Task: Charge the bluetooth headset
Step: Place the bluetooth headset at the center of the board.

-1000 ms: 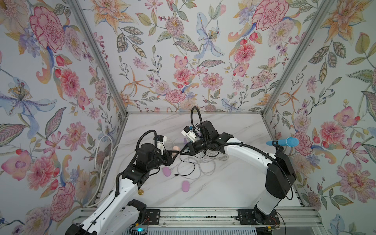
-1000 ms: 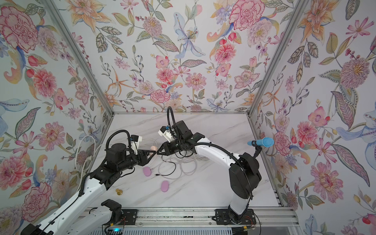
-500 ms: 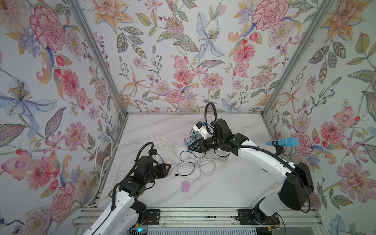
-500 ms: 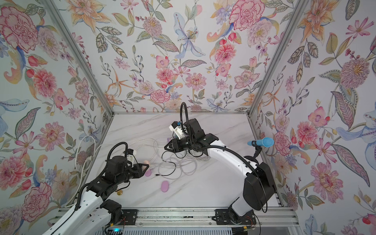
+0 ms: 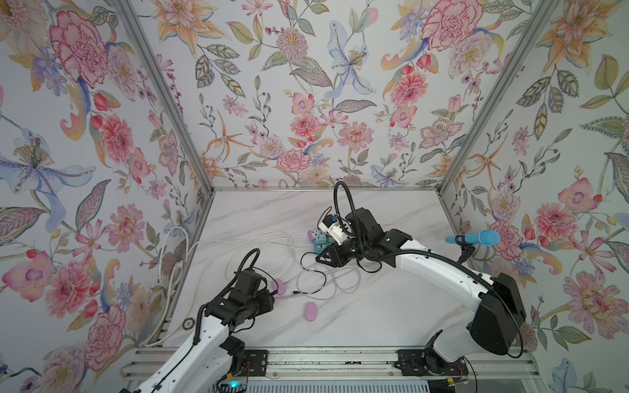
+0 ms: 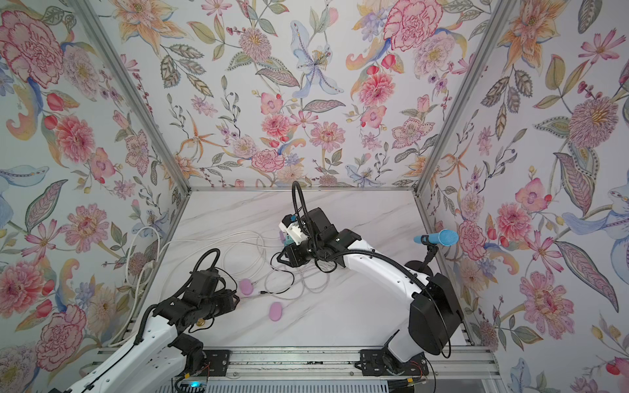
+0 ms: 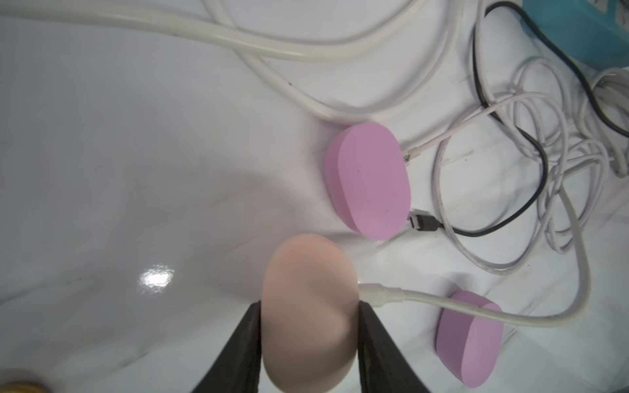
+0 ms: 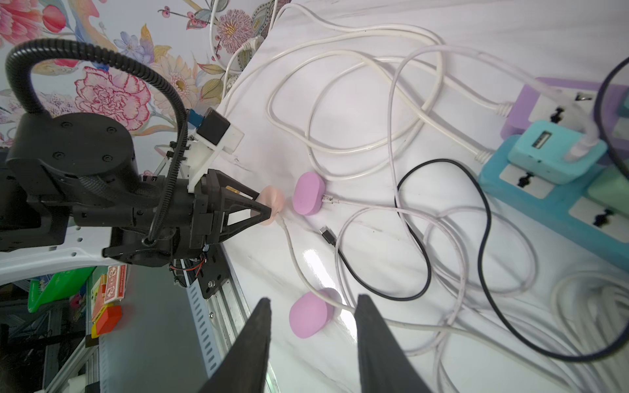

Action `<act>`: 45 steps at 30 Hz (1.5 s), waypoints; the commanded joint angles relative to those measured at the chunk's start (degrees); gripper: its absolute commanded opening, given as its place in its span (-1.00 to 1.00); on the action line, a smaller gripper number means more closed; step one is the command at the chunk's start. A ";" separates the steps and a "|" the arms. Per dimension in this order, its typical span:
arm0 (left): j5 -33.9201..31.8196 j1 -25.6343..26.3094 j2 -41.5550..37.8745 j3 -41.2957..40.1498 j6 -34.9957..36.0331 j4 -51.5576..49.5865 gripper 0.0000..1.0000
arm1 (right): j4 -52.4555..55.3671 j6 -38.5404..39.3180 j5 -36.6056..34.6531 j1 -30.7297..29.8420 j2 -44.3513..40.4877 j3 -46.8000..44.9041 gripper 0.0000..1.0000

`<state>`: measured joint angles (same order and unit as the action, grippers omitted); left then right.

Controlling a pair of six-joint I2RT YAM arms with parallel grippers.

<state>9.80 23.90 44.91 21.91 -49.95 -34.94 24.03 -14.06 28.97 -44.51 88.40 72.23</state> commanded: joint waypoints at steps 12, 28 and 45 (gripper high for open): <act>-2.58 5.63 8.08 1.32 1.18 -2.19 0.17 | 2.03 7.67 -4.39 -4.86 6.67 2.40 -0.25; -7.96 4.77 5.17 14.34 2.48 -7.96 0.47 | -9.13 32.61 -13.25 -10.98 19.25 4.41 -0.56; -6.90 -3.47 1.78 13.76 4.51 -9.18 0.56 | -11.32 36.48 -17.81 -18.23 26.34 3.18 -0.48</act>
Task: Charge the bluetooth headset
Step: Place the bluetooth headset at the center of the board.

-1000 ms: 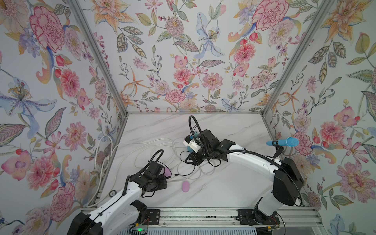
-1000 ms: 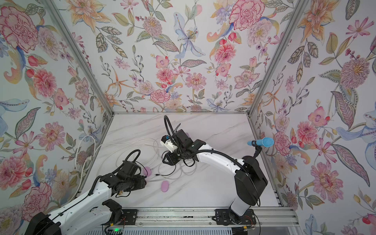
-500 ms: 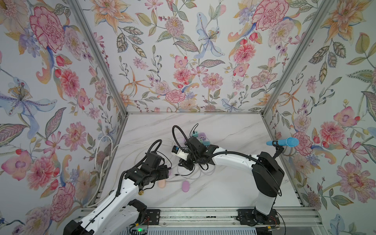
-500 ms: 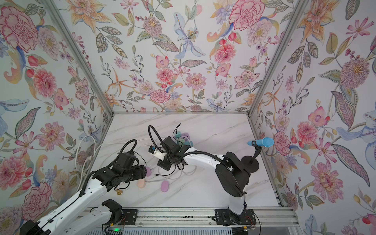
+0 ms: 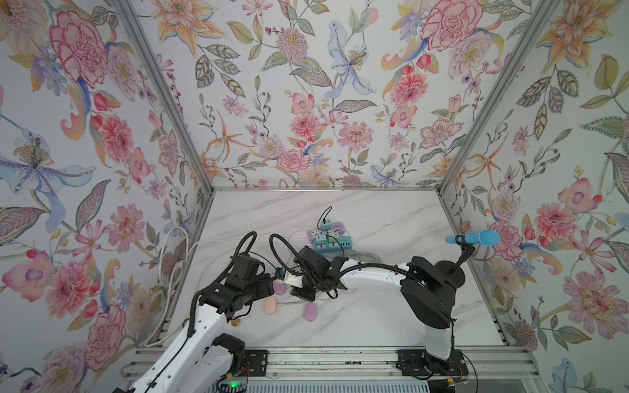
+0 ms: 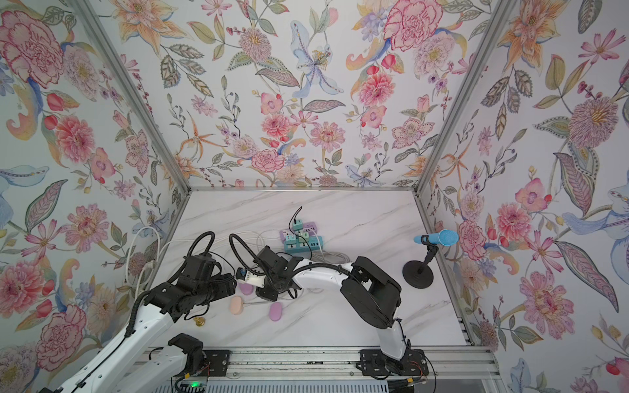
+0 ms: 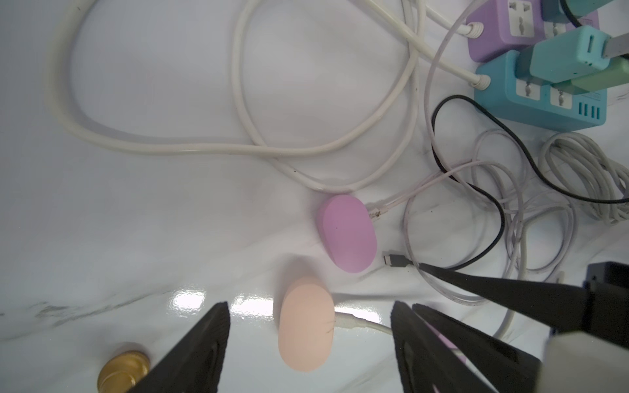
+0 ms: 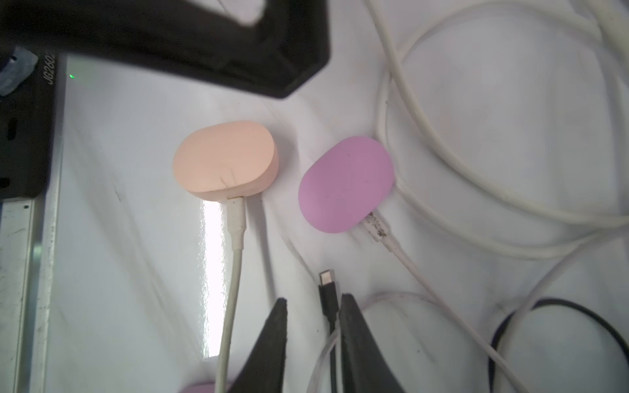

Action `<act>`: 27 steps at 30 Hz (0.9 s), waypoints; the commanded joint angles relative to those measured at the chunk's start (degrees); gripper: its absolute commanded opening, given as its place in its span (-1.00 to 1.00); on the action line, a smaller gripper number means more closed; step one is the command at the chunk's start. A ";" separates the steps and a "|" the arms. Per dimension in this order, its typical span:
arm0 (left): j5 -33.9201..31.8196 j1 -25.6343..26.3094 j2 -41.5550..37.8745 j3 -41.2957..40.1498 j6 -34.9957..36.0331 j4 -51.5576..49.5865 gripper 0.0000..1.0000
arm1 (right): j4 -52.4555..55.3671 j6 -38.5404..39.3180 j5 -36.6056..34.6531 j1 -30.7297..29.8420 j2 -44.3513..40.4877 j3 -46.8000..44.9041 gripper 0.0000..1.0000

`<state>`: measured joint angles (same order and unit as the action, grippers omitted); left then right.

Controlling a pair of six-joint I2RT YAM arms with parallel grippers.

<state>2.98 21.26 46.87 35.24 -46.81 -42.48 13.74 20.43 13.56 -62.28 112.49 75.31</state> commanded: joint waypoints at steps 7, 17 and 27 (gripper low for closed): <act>0.43 -1.52 -0.79 0.10 1.85 -2.17 0.57 | -1.96 2.45 -5.61 0.10 4.45 -0.25 -0.43; 1.24 -2.49 -0.59 -0.25 3.51 -1.69 0.59 | -2.57 3.64 -11.38 -0.79 4.60 -3.34 -0.43; 2.10 -3.57 0.17 -0.18 5.14 -1.29 0.60 | -7.08 6.81 -16.41 -4.52 3.19 -6.50 -0.41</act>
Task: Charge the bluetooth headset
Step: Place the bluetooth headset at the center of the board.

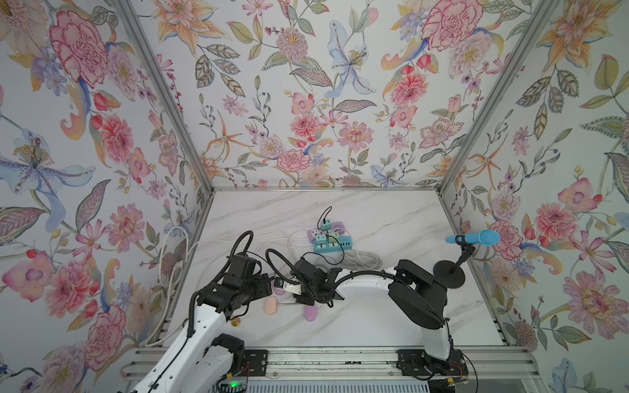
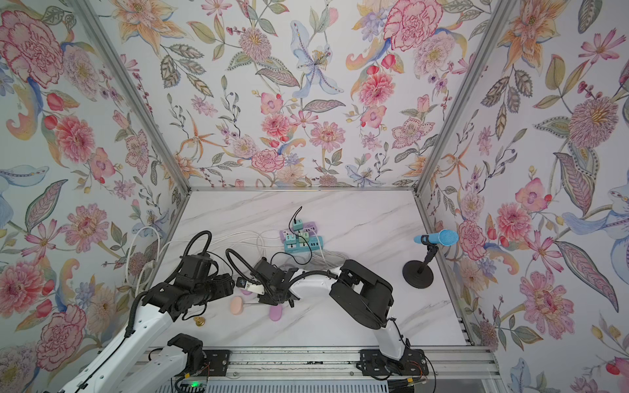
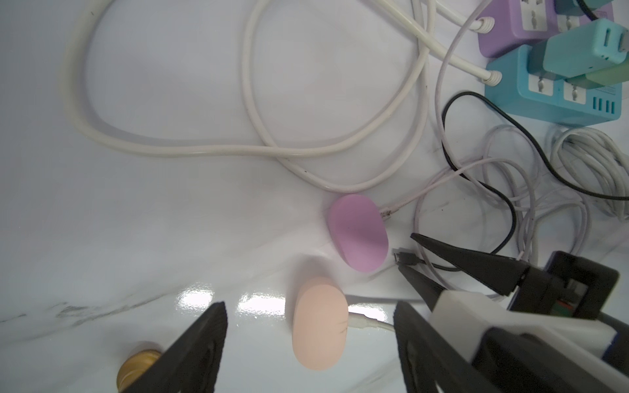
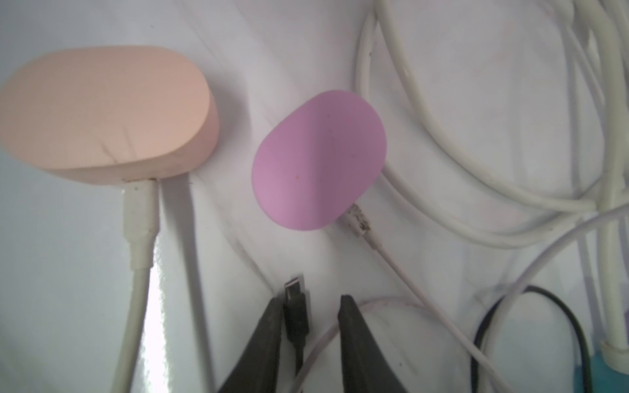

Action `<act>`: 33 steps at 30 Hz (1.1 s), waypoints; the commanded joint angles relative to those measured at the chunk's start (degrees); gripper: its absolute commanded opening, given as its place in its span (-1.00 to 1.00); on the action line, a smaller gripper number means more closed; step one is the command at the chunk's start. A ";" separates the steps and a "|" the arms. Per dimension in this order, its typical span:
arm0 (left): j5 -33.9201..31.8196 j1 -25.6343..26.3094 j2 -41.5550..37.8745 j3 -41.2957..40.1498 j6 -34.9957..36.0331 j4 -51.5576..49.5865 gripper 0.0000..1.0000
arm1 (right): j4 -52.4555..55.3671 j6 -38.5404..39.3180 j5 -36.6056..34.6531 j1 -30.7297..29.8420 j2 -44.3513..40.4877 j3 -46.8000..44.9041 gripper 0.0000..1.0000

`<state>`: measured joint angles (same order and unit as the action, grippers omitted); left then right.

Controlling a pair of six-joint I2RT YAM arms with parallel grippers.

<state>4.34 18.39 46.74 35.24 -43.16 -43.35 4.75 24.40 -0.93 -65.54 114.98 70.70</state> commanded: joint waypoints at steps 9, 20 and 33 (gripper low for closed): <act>1.58 -1.53 0.08 -0.25 2.19 -0.68 0.61 | 3.25 -0.97 1.72 1.04 1.35 -1.88 -0.72; 6.22 -1.96 0.46 -0.22 4.62 4.67 0.60 | 4.20 -9.49 9.67 7.83 -1.66 -0.88 -1.00; 19.05 -1.95 2.04 4.12 9.66 23.99 0.64 | 1.92 -27.62 24.58 14.87 -15.93 0.94 -1.00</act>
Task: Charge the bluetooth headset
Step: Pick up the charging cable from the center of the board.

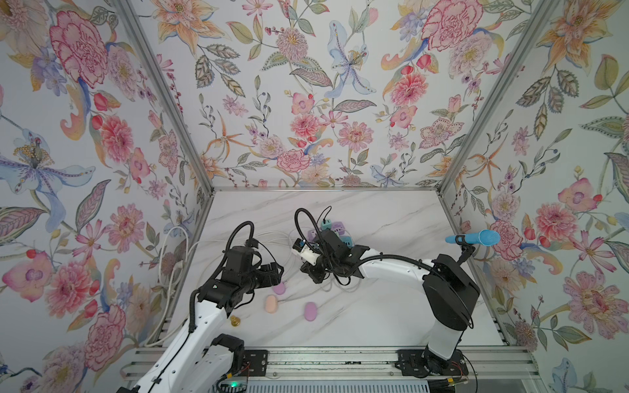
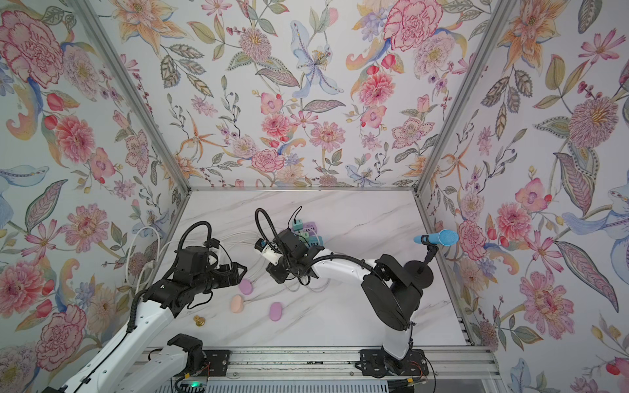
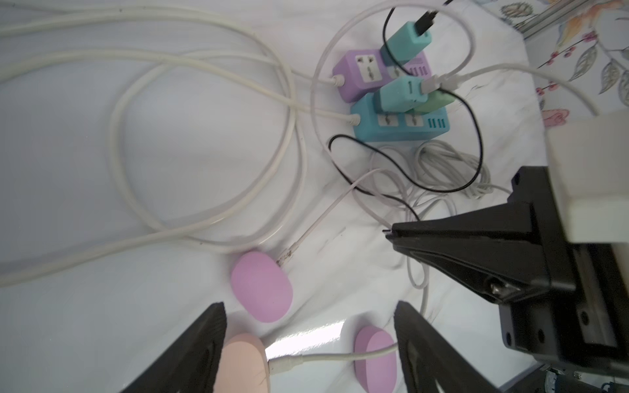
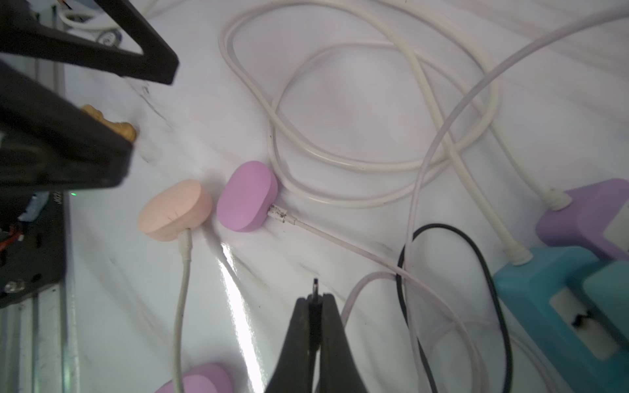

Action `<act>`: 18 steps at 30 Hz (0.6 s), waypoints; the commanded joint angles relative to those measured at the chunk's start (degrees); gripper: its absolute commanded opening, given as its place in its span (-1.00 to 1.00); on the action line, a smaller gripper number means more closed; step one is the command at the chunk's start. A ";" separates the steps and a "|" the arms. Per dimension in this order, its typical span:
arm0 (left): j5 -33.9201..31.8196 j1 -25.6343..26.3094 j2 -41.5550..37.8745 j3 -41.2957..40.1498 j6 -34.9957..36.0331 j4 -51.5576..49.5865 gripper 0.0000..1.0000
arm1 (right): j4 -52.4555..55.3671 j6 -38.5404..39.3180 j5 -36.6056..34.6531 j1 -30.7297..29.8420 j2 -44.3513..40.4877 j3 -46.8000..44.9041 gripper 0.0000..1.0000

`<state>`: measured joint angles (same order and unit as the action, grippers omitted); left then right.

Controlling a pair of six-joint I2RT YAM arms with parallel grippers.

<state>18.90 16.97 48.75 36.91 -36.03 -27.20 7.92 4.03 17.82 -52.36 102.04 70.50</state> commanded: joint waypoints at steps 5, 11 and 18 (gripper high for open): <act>9.52 -0.54 -0.19 2.21 1.87 19.90 0.67 | -6.62 -16.27 10.00 5.51 -8.13 -0.23 -1.00; 15.45 0.14 2.66 1.71 -0.02 31.35 0.73 | -12.67 -25.83 11.62 8.91 -12.21 0.20 -1.00; 14.71 7.50 8.10 1.61 -2.44 44.86 0.79 | -22.98 -36.66 13.93 10.35 -14.05 -1.59 -1.00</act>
<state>32.10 21.71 54.89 37.80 -37.54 9.34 -7.99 -25.28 29.63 -42.33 89.60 70.00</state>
